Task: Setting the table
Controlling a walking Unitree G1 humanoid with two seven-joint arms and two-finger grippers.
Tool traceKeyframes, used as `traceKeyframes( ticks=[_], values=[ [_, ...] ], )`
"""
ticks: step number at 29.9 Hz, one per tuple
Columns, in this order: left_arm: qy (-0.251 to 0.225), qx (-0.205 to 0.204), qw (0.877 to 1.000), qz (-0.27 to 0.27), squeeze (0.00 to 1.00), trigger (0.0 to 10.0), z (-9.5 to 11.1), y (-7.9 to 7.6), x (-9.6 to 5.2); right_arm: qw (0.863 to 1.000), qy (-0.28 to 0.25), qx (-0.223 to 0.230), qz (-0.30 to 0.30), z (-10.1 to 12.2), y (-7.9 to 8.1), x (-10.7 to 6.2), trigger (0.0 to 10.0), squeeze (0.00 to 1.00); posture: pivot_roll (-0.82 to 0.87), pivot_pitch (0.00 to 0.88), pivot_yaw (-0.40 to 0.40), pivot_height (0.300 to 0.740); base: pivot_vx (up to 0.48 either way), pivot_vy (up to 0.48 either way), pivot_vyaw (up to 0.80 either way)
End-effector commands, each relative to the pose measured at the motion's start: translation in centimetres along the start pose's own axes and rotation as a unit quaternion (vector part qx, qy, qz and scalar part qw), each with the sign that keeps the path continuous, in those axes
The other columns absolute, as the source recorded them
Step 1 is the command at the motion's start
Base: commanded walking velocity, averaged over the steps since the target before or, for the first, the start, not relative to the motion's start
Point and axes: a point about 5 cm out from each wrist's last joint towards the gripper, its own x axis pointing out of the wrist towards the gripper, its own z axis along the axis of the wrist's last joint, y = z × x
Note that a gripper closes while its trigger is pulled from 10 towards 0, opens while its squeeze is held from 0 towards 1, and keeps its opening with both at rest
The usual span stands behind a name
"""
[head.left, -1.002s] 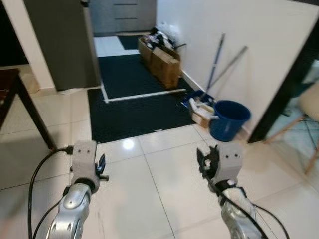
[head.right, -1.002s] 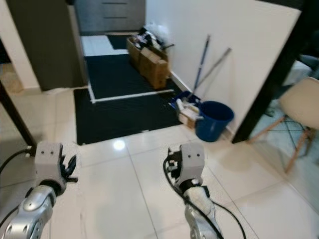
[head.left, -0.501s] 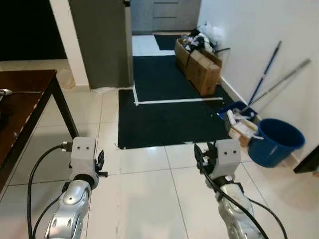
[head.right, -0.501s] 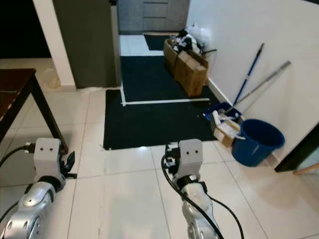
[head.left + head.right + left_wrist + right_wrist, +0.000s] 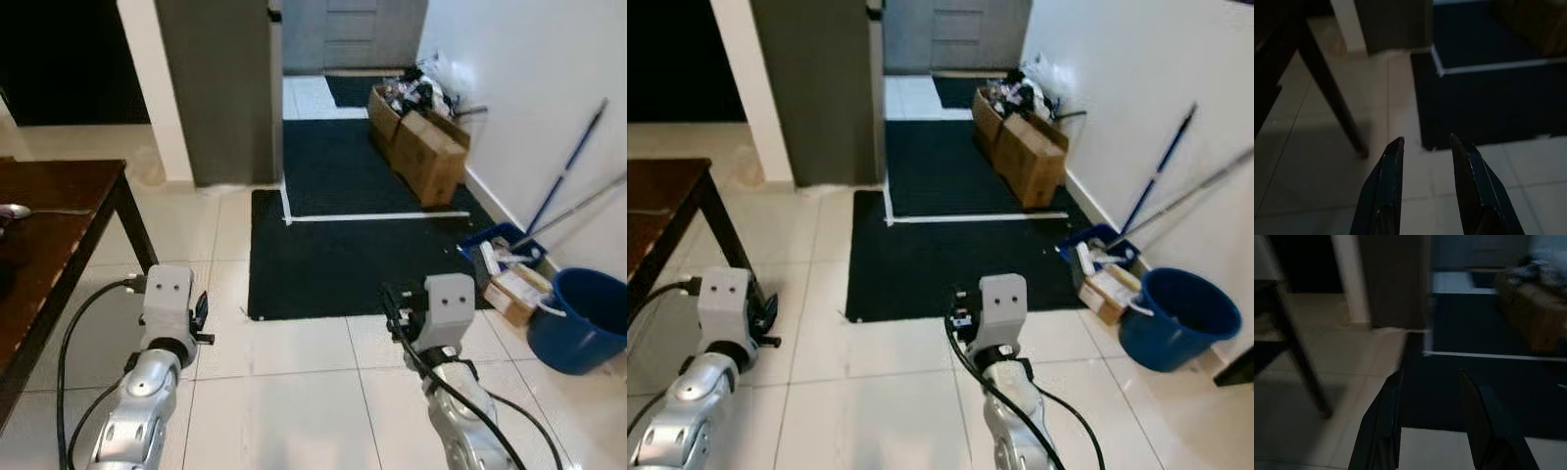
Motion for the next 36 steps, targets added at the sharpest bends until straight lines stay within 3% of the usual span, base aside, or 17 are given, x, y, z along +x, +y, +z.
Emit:
traceKeyframes(
  ticks=[1,26,36],
  values=[
    [0.009,0.0,1.0,-0.002,0.0,10.0,-0.45,-0.18,-0.06,1.0,0.009,0.003,-0.005,-0.47,-0.34,-0.29,10.0,0.0,0.07,0.099,0.08,0.74,0.48,0.0,0.0],
    [0.002,0.01,1.0,-0.007,0.0,10.0,-0.09,-0.32,0.19,1.0,0.003,0.006,0.001,-0.28,-0.11,-0.18,10.0,0.0,0.08,0.103,0.086,0.74,0.48,0.0,0.0],
    [-0.007,-0.007,1.0,-0.017,0.0,10.0,0.48,-0.62,0.01,1.0,-0.001,0.016,0.024,-0.1,0.43,-0.31,10.0,0.0,0.08,0.106,0.089,0.74,0.058,0.0,0.24]
  ],
)
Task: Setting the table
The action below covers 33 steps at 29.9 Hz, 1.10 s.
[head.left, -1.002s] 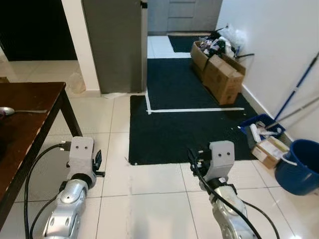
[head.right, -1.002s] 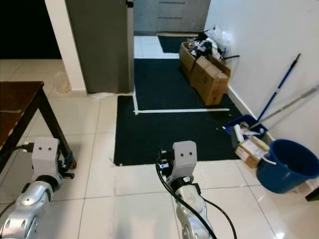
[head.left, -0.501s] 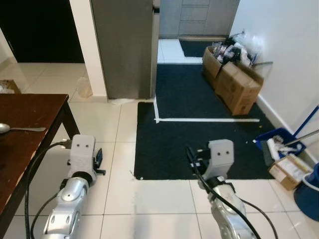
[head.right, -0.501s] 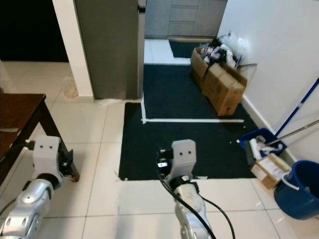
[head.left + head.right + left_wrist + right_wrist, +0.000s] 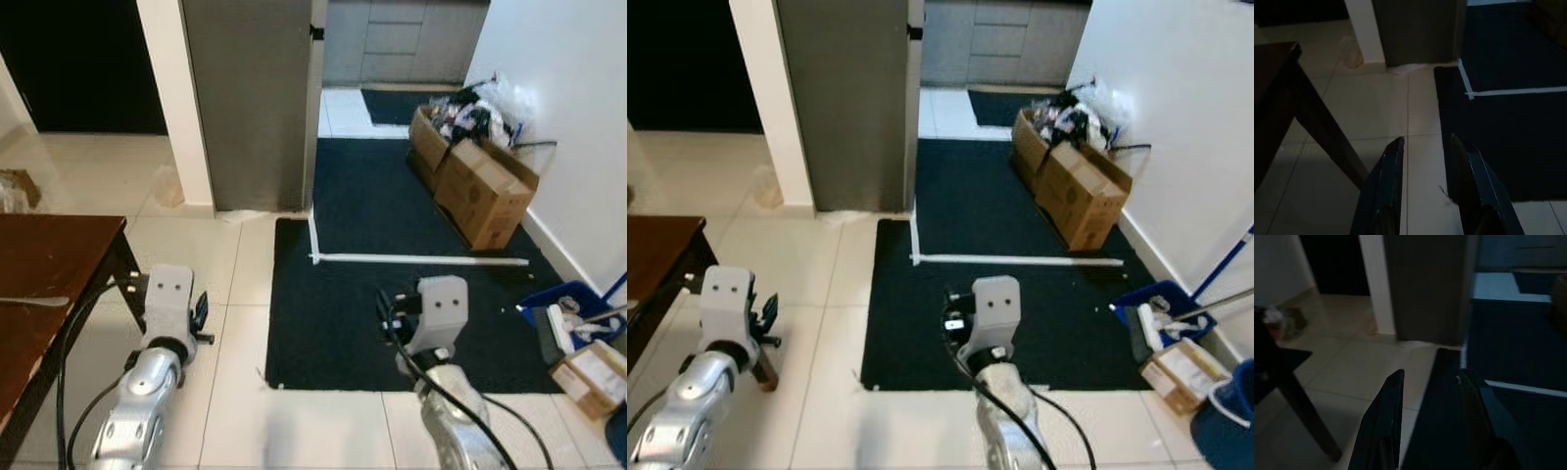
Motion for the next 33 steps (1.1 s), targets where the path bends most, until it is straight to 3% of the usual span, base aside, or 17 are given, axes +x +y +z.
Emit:
traceKeyframes(
  ticks=[1,10,21,27,33],
  values=[
    [0.004,-0.006,1.0,-0.001,0.0,10.0,-0.2,0.1,-0.4,1.0,0.005,0.013,0.007,-0.3,0.1,-0.4,10.0,0.0,0.08,0.106,0.09,0.74,0.0,0.0,0.8],
    [-0.008,-0.005,1.0,-0.011,0.0,10.0,0.9,-0.3,-0.2,0.999,-0.006,0.035,0.028,0.4,0.6,-0.3,10.0,0.0,0.08,0.106,0.092,0.74,0.0,0.0,0.8],
    [-0.046,0.004,0.998,-0.049,0.0,10.0,4.6,-1.1,0.2,0.983,-0.06,0.113,0.131,3.5,3.3,-0.2,10.0,0.0,0.09,0.096,0.103,0.74,0.0,0.0,0.8],
    [-0.051,0.003,0.997,-0.053,0.0,10.0,5.2,-1.3,0.4,0.973,-0.074,0.16,0.148,4.4,3.6,-0.3,10.0,0.0,0.1,0.093,0.111,0.74,0.0,0.0,0.8],
    [-0.047,0.007,0.997,-0.058,0.0,10.0,5.3,-1.3,0.2,0.969,-0.072,0.179,0.153,4.5,3.6,-0.4,10.0,0.0,0.1,0.091,0.114,0.74,0.0,0.0,0.79]
  ],
)
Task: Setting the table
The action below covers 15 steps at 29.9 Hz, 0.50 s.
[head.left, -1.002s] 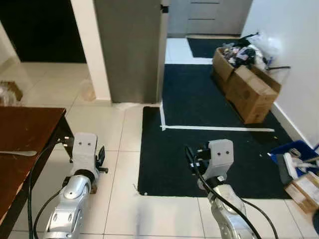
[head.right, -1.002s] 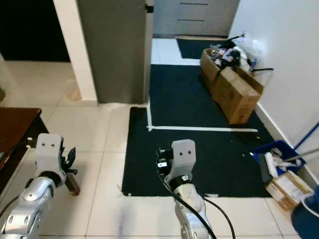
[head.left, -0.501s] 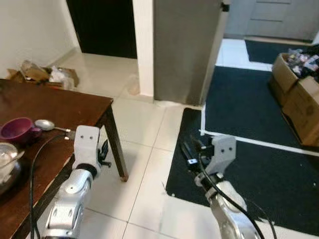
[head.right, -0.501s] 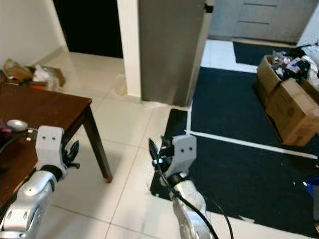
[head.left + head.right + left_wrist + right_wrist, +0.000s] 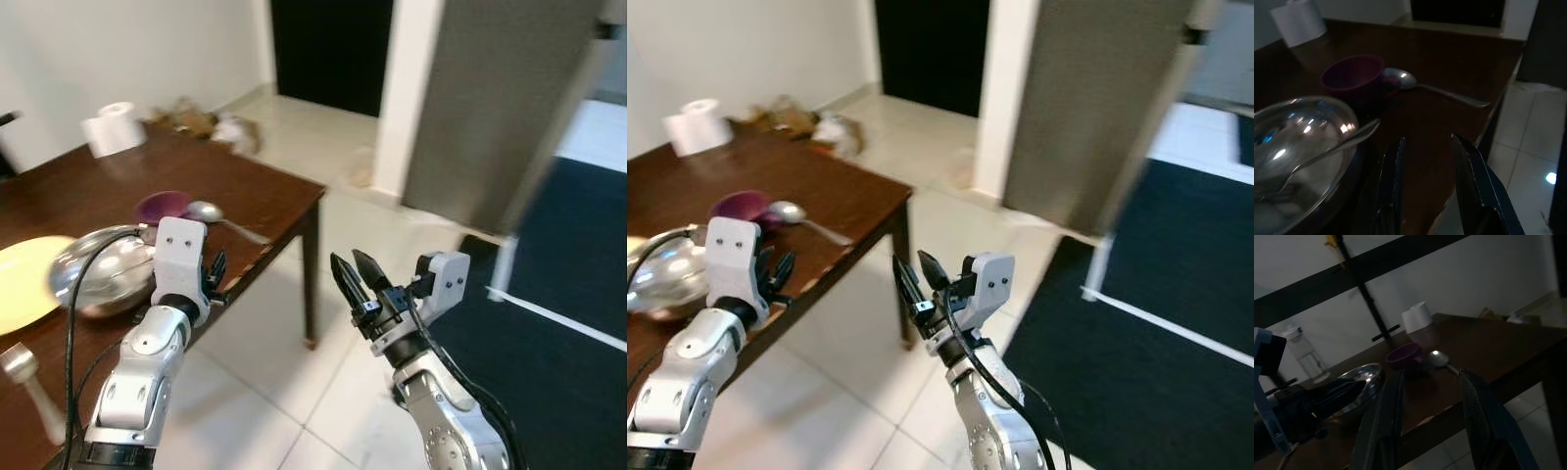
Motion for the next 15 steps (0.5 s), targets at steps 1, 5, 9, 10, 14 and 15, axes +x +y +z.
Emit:
traceKeyframes(
  ticks=[1,5,9,10,14,15],
  values=[
    [0.006,0.004,1.0,-0.006,0.0,10.0,-0.1,-0.1,-0.3,1.0,0.001,0.011,0.001,0.0,0.0,-0.3,10.0,0.0,0.1,0.091,0.114,0.74,0.0,0.0,0.79],
    [-0.002,0.01,1.0,-0.009,0.0,10.0,0.3,-0.3,-0.3,1.0,0.006,0.015,0.004,0.0,0.0,-0.4,10.0,0.0,0.09,0.094,0.108,0.74,0.0,0.0,0.79],
    [-0.008,0.01,1.0,-0.011,0.0,10.0,0.8,-0.3,-0.3,1.0,0.008,0.017,0.006,0.1,0.0,-0.5,10.0,0.0,0.09,0.099,0.107,0.74,0.0,0.0,0.79],
    [-0.011,0.01,1.0,-0.011,0.0,10.0,1.0,-0.3,-0.2,1.0,0.008,0.018,0.006,0.1,0.0,-0.5,10.0,0.0,0.09,0.101,0.108,0.74,0.0,0.0,0.79],
    [-0.016,0.009,1.0,-0.011,0.0,10.0,1.4,-0.2,-0.1,1.0,0.008,0.02,0.008,0.2,0.1,-0.5,10.0,0.0,0.09,0.101,0.109,0.74,0.0,0.0,0.79],
    [-0.016,0.009,1.0,-0.011,0.0,10.0,1.5,-0.3,-0.1,1.0,0.009,0.021,0.01,0.2,0.1,-0.5,10.0,0.0,0.09,0.101,0.109,0.74,0.0,0.0,0.79]
  ],
)
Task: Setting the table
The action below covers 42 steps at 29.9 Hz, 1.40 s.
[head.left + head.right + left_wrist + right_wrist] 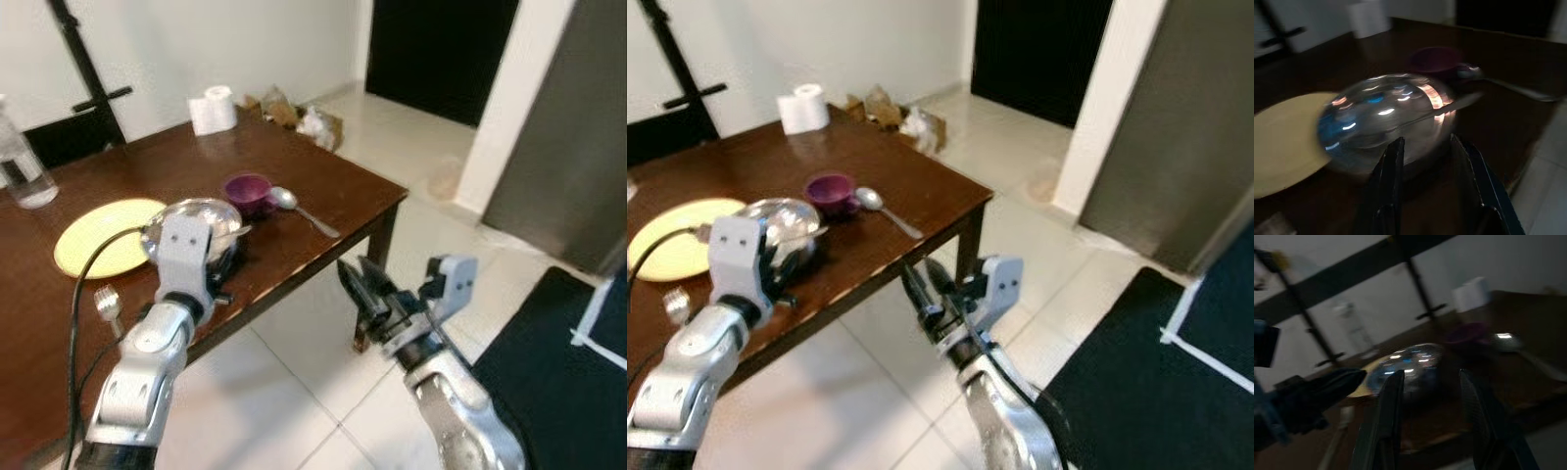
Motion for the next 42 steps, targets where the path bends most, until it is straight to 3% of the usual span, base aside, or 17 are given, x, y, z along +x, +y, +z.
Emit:
traceKeyframes(
  ticks=[1,37,42],
  values=[
    [0.007,-0.001,1.0,0.002,0.0,10.0,-0.2,0.1,-0.2,1.0,0.006,0.011,0.006,-0.2,0.2,-0.2,10.0,0.0,0.09,0.101,0.109,0.74,0.0,0.0,0.79],
    [0.022,0.005,1.0,0.001,0.0,10.0,-0.4,-0.2,0.0,1.0,0.011,0.009,0.001,-0.1,0.2,-0.4,10.0,0.0,0.09,0.115,0.111,0.74,0.0,0.0,0.79],
    [0.016,0.011,1.0,0.002,0.0,10.0,-0.2,-0.3,0.3,0.999,0.004,-0.007,-0.048,0.1,-0.8,-0.1,10.0,0.0,0.09,0.116,0.108,0.74,0.0,0.0,0.36]
  ],
)
